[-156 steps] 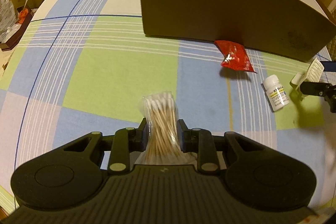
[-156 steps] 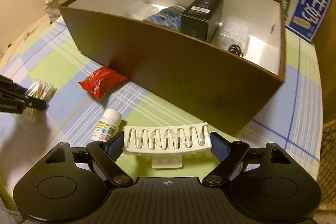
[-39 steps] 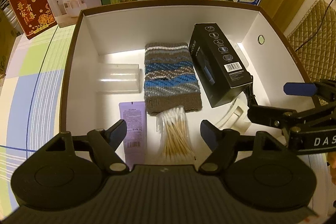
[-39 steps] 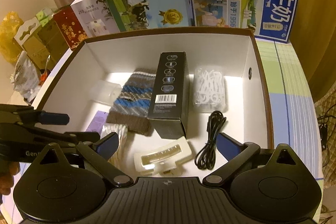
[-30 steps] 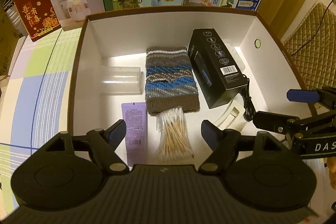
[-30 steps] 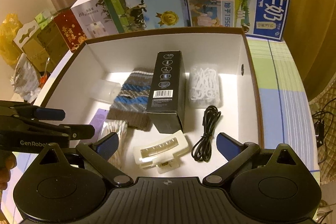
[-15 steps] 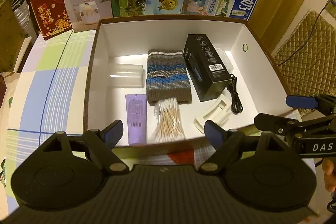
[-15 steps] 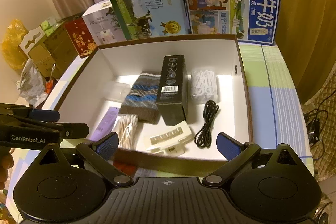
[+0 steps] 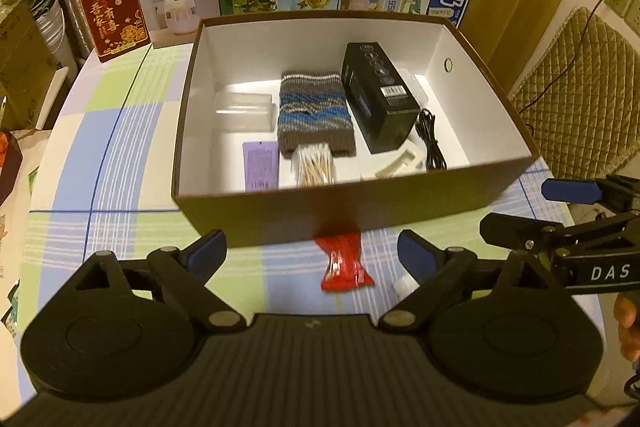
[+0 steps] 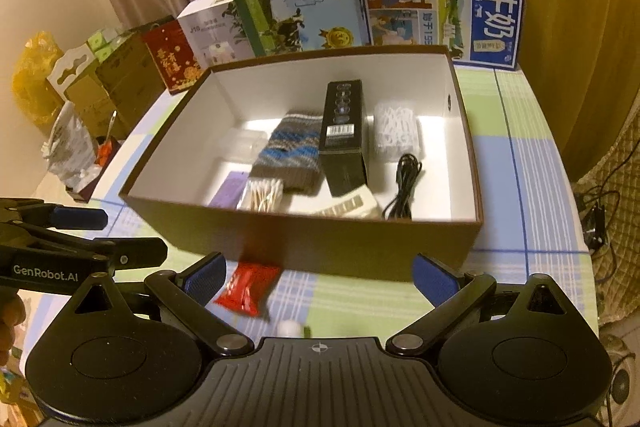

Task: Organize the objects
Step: 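Withdraw both tools from the brown box toward the red packet and pill bottle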

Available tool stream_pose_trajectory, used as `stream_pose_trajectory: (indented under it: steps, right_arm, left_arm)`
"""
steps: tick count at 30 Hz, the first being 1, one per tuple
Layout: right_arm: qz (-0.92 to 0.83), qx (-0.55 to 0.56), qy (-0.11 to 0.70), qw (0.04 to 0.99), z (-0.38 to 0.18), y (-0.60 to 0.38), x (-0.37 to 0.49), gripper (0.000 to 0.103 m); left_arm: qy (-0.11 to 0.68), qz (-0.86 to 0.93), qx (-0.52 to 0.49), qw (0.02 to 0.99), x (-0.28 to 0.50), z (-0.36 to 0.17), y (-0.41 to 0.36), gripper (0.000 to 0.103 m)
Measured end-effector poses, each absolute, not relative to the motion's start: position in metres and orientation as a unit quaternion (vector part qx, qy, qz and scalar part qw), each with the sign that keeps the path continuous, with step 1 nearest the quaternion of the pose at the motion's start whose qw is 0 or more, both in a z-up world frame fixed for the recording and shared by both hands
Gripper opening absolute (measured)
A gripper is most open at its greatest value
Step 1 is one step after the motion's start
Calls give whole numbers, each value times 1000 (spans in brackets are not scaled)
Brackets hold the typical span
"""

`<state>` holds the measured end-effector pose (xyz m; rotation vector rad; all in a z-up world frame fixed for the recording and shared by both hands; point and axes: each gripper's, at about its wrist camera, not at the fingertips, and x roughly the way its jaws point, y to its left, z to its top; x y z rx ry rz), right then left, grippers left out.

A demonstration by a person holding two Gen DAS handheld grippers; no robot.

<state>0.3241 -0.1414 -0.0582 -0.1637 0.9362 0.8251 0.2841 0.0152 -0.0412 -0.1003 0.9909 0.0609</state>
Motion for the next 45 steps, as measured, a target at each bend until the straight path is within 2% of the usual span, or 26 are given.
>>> stream_pose_trajectory:
  steps: [23, 45]
  right_arm:
    - [388, -75, 479, 784, -89, -163, 271, 97]
    - [376, -103, 499, 774, -129, -151, 264, 97]
  left_arm:
    - [504, 36, -61, 861, 224, -62, 6, 93]
    - [539, 60, -56, 838, 214, -100, 15, 93]
